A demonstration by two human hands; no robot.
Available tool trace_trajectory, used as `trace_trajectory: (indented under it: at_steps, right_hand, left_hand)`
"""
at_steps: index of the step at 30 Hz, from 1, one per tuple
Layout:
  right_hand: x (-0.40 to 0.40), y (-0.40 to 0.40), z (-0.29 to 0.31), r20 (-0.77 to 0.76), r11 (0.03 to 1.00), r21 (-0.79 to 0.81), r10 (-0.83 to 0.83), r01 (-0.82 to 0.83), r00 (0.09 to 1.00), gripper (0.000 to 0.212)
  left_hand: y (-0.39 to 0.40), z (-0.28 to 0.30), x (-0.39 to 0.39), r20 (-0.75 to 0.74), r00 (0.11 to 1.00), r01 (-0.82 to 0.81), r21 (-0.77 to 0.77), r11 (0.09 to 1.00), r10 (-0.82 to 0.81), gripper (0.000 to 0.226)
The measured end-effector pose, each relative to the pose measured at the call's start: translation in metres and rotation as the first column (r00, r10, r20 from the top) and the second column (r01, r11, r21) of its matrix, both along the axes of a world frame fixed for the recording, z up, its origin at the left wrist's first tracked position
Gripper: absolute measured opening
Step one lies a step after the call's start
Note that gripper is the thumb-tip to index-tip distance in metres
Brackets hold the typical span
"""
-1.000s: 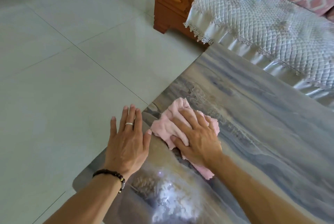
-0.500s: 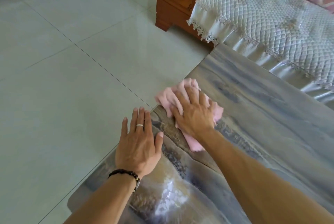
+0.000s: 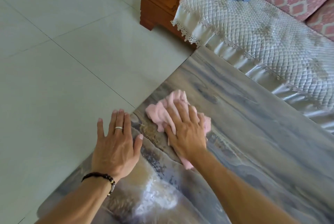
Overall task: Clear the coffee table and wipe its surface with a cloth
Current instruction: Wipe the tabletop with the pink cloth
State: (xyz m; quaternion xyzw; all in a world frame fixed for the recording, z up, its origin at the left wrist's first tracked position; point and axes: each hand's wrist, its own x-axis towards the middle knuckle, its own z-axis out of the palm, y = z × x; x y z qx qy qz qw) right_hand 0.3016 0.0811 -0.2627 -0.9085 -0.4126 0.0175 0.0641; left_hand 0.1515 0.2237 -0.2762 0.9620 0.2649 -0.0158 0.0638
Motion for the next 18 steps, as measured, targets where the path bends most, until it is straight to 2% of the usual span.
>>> trace_trajectory:
  at_steps: [3,5,7,8,11,13,16,18]
  right_hand:
    - [-0.011,-0.057,0.002,-0.066,0.999,-0.020,0.031,-0.032,0.997,0.054]
    - [0.026,-0.027,0.003,-0.020,0.999,-0.020,-0.045,0.045,0.999,0.057]
    - [0.055,0.017,0.001,-0.014,0.981,-0.019,-0.194,0.193,0.981,0.050]
    - [0.062,0.028,0.000,-0.018,0.980,-0.002,-0.201,0.201,0.979,0.046]
    - [0.048,0.004,-0.005,0.034,0.995,0.061,-0.081,0.078,0.996,0.048]
    - [0.023,-0.032,0.000,0.007,0.998,0.062,-0.028,0.027,1.000,0.049]
    - [0.046,-0.023,0.004,0.043,0.999,0.010,-0.040,0.039,0.998,0.046]
    - [0.078,0.020,0.000,0.036,0.990,-0.005,-0.139,0.139,0.990,0.043]
  left_hand:
    - [-0.003,0.009,-0.004,0.023,0.998,0.053,0.020,0.998,-0.054,0.076]
    - [-0.004,0.014,0.001,0.087,0.991,0.094,0.054,0.994,-0.098,0.075]
    - [-0.008,0.015,0.016,0.139,0.982,0.118,0.065,0.991,-0.127,0.072]
    - [-0.009,0.016,0.030,0.154,0.981,0.107,0.063,0.992,-0.116,0.071]
    - [-0.005,0.016,0.082,0.140,0.990,0.004,0.022,1.000,-0.007,0.068]
    - [-0.001,0.014,0.103,0.104,0.993,-0.056,-0.016,0.998,0.057,0.067]
    - [-0.001,0.005,0.111,0.030,0.998,-0.052,-0.004,0.999,0.052,0.068]
    - [-0.003,0.001,0.110,0.042,0.998,-0.050,0.005,0.999,0.050,0.069]
